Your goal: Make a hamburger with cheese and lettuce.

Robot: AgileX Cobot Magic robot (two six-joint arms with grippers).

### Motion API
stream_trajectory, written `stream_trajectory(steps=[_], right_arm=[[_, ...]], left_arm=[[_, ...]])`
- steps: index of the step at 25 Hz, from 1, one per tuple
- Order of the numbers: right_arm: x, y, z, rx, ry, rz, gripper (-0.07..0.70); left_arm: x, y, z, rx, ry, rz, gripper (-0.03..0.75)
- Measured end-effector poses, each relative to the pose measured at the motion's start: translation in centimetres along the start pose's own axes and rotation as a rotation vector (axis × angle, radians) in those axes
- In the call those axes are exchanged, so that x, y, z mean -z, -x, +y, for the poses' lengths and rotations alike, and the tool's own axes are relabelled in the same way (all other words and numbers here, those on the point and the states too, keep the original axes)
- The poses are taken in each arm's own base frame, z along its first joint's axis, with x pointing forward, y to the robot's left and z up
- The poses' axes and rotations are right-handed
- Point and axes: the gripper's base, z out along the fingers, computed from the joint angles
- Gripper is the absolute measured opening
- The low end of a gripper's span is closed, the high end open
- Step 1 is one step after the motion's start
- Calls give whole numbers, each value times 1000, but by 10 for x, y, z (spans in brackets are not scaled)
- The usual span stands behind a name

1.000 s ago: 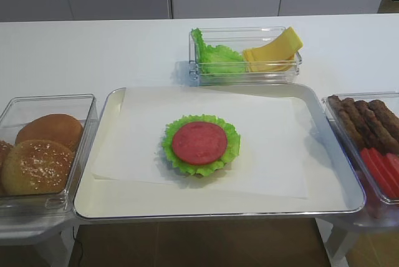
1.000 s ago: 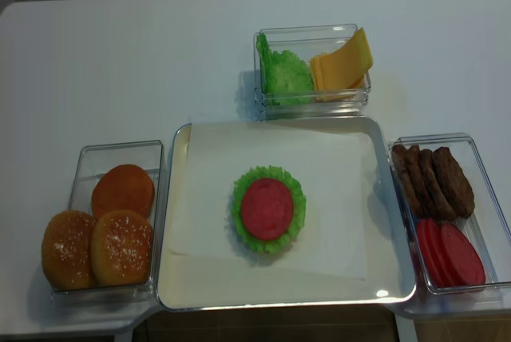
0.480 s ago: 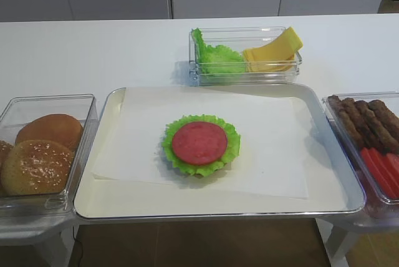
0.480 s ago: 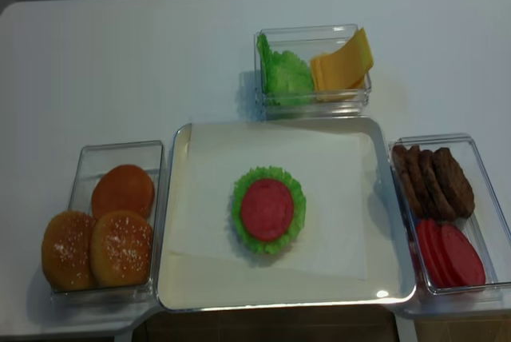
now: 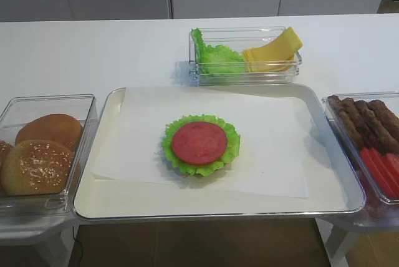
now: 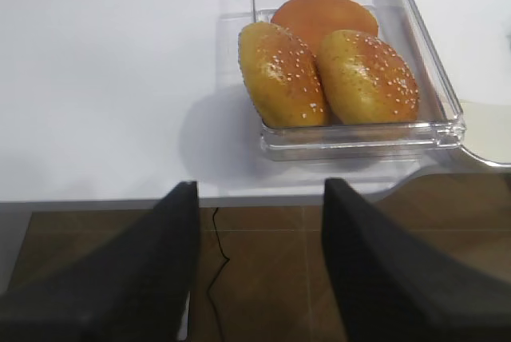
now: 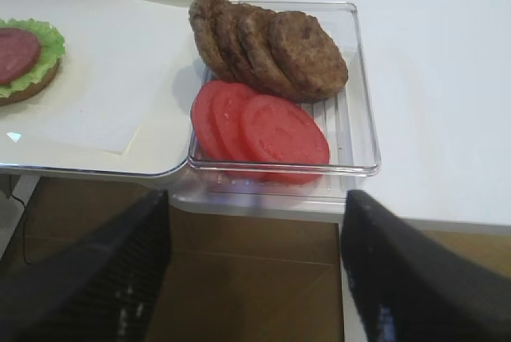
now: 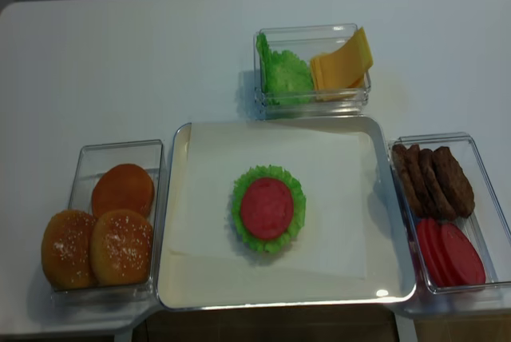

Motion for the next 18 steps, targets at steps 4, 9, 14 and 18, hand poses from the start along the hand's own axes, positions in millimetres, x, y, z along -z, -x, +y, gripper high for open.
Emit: stream_trajectory(steps=[4,9,14,18], right_arm=[[0,0,0,4,0,-1,502],[0,0,0,4,0,-1,502],[0,0,0,4,0,-4,502],[0,0,0,3,3,-5,502]], left_arm=[[0,0,0,0,0,0,370],[0,0,0,0,0,0,369],[0,0,0,0,0,0,369],[0,0,0,0,0,-2,369]])
